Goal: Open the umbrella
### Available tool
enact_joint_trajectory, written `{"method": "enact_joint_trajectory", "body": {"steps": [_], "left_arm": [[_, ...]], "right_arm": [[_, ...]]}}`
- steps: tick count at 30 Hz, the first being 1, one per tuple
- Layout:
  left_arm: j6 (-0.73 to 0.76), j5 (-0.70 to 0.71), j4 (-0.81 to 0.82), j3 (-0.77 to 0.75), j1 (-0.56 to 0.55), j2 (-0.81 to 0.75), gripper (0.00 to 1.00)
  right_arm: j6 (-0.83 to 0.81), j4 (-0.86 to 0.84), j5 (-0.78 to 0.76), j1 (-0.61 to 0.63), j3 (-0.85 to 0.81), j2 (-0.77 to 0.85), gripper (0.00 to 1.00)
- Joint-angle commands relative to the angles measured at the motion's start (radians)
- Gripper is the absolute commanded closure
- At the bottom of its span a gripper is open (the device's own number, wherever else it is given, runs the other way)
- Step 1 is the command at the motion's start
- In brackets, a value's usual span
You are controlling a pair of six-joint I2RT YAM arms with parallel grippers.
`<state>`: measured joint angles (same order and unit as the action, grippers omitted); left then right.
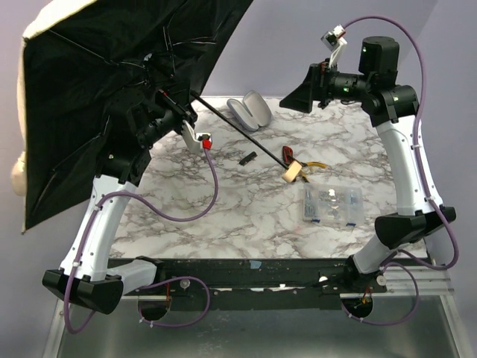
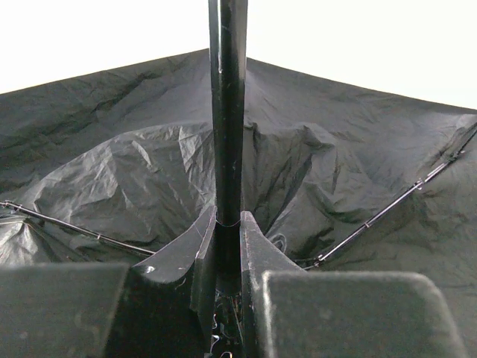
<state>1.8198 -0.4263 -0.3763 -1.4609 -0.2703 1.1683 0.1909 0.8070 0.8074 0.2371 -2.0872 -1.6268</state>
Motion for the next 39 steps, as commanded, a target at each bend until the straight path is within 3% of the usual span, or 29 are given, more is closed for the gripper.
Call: {"method": "enact_joint_trajectory", "body": {"steps": [1,6,13,18,23,31,37,39], "left_arm": [[0.035,-0.021,0.063,0.002,0.0,-0.021,1.0],[0.053,-0.051,0.062,0.017,0.0,-0.028,1.0],[0.087,-0.061,0.046,0.054,0.0,-0.039,1.0],[0.097,-0.056,0.09,0.091,0.0,-0.033,1.0],[0.026,-0.04,0.119,0.059,0.002,-0.008,1.0],[0.04,-0.013,0.162,0.077,0.035,0.01,1.0],[0.075,-0.005,0.181,0.097,0.065,0.017,1.0],[0.075,-0.004,0.185,0.093,0.071,0.023,1.0]], "right_arm": [[-0.064,0.131,0.132,0.035,-0.068,-0.065,0.04],[-0.117,0.162,0.087,0.135,-0.077,-0.083,0.04],[-0.269,0.368,0.096,0.219,-0.228,-0.182,0.03],[-0.352,0.463,0.088,0.293,-0.187,-0.186,0.04],[-0.434,0.526,-0.019,0.329,-0.109,-0.19,0.17],[-0.548,0.609,-0.169,0.33,-0.024,-0.186,0.61],[-0.563,0.61,-0.203,0.335,0.02,-0.167,0.65],[-0.573,0.61,-0.211,0.341,0.042,-0.159,0.72]]}}
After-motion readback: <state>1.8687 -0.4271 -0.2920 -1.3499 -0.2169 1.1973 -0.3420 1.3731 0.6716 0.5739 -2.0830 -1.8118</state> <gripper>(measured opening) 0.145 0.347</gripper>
